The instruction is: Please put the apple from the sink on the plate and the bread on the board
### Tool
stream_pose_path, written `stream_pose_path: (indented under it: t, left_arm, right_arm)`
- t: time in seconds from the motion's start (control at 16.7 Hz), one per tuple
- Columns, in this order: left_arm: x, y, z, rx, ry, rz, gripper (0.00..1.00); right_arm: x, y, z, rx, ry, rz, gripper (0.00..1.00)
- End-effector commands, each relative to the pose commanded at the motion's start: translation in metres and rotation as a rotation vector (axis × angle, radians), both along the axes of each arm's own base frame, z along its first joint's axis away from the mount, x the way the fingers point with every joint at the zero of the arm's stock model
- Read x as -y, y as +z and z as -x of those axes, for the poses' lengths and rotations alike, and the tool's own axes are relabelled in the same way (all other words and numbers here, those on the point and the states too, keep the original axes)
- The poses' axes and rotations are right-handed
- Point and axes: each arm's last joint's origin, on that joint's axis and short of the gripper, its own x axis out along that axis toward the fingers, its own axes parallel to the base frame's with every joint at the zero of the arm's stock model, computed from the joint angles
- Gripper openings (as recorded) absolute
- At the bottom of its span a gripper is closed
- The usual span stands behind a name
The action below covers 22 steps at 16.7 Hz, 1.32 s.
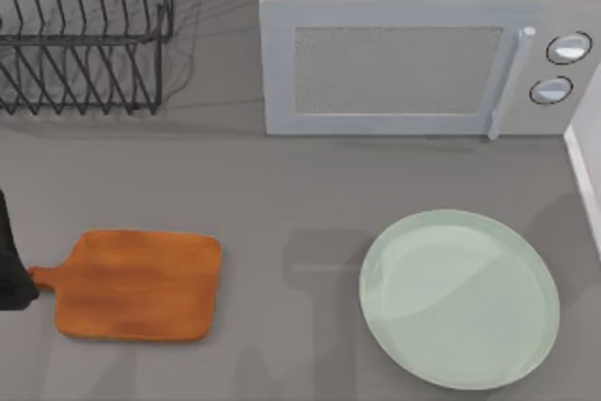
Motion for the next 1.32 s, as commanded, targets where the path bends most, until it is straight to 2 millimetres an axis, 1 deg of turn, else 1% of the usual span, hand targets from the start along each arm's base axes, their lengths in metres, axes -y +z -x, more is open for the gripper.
stream_pose_path:
  t: [0.36, 0.42, 0.84, 0.9, 0.96, 1.08, 1.2, 1.32]
  left_arm:
    - [0.0, 0.0, 0.0, 0.0, 0.0, 0.0, 1.0]
    - [0.0, 0.0, 0.0, 0.0, 0.0, 0.0, 1.0]
    - [0.0, 0.0, 0.0, 0.0, 0.0, 0.0, 1.0]
    - [0.0, 0.0, 0.0, 0.0, 0.0, 0.0, 1.0]
    - [0.0, 0.0, 0.0, 0.0, 0.0, 0.0, 1.0]
    - [0.0, 0.0, 0.0, 0.0, 0.0, 0.0, 1.0]
    - [0.0, 0.0, 0.0, 0.0, 0.0, 0.0, 1.0]
    - [0.0, 0.0, 0.0, 0.0, 0.0, 0.0, 1.0]
  right_arm:
    - [0.0, 0.0, 0.0, 0.0, 0.0, 0.0, 0.02]
    - [0.0, 0.0, 0.0, 0.0, 0.0, 0.0, 0.0]
    - [0.0, 0.0, 0.0, 0.0, 0.0, 0.0, 0.0]
    - [0.001, 0.029, -0.007, 0.055, -0.006, 0.001, 0.0]
    - [0.001, 0.03, -0.008, 0.055, -0.006, 0.001, 0.0]
    - [0.002, 0.042, -0.01, 0.061, -0.005, 0.002, 0.0]
    - [0.002, 0.064, -0.011, 0.055, -0.006, 0.001, 0.0]
    - [0.002, 0.091, -0.01, 0.038, -0.006, -0.004, 0.0]
